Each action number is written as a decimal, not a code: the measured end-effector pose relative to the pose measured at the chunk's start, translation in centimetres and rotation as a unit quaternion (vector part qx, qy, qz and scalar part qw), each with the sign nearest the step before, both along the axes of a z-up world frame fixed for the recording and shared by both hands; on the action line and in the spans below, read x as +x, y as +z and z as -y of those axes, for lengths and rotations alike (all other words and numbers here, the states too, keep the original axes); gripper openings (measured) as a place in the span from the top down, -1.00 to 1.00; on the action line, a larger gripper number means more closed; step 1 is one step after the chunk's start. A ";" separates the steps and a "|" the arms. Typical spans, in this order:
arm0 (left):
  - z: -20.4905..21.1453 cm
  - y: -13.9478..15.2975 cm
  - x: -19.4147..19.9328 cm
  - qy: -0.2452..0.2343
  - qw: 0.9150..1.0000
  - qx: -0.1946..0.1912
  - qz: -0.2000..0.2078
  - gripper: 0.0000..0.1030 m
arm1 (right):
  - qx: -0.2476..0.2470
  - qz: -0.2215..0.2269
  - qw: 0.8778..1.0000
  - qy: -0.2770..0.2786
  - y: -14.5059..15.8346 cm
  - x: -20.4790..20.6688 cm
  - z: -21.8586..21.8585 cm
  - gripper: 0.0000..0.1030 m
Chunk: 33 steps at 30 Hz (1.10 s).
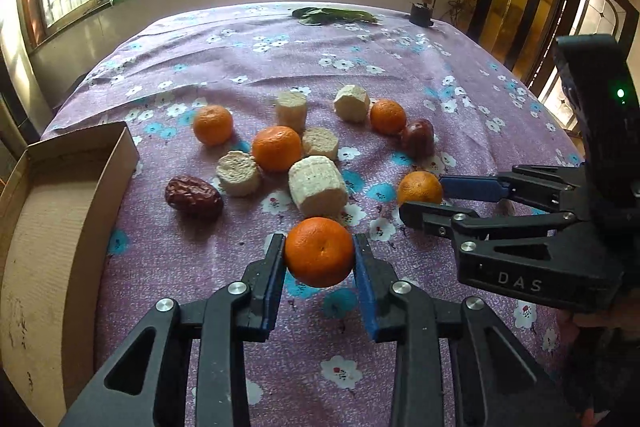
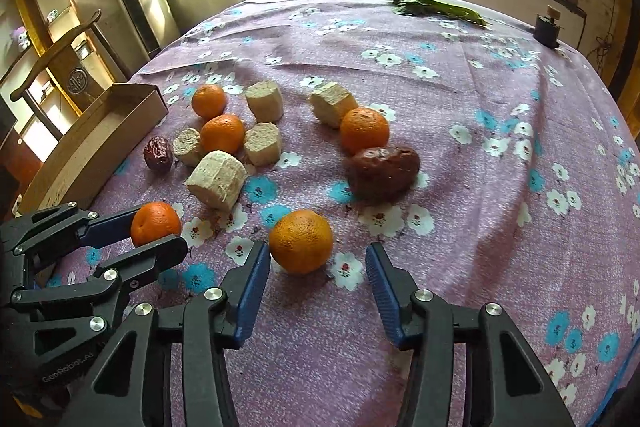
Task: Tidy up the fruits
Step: 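Grasp an orange with the left gripper while the right gripper grasps another orange, then carry both held oranges over the cardboard box with both grippers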
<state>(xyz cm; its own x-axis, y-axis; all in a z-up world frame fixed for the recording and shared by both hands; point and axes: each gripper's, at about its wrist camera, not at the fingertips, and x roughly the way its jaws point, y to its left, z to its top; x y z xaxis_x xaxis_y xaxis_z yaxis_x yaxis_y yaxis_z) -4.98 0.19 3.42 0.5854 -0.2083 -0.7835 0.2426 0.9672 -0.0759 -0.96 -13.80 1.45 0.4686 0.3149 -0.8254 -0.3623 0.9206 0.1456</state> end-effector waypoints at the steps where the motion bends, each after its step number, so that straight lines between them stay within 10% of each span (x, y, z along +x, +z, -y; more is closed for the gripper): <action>1: -0.3 0.1 -0.1 0.003 1.000 0.000 0.001 0.38 | -0.001 0.004 1.000 0.001 0.0 0.0 -0.2 0.18; 16: -4.1 1.8 -1.0 0.060 0.998 -0.001 0.010 0.38 | 0.020 0.014 0.999 0.034 2.4 -1.5 -1.9 0.33; 33: -16.6 5.2 -0.6 0.187 0.982 0.032 0.018 0.38 | 0.053 0.033 0.984 0.170 5.5 -0.8 -13.9 0.33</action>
<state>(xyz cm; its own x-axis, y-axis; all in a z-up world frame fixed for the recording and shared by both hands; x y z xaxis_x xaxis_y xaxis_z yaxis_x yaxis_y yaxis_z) -5.58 16.78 8.63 0.6392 0.0746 -0.7654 -0.1280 0.9917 -0.0102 -1.74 0.11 6.93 0.3737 0.5449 -0.7506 -0.6579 0.7262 0.1996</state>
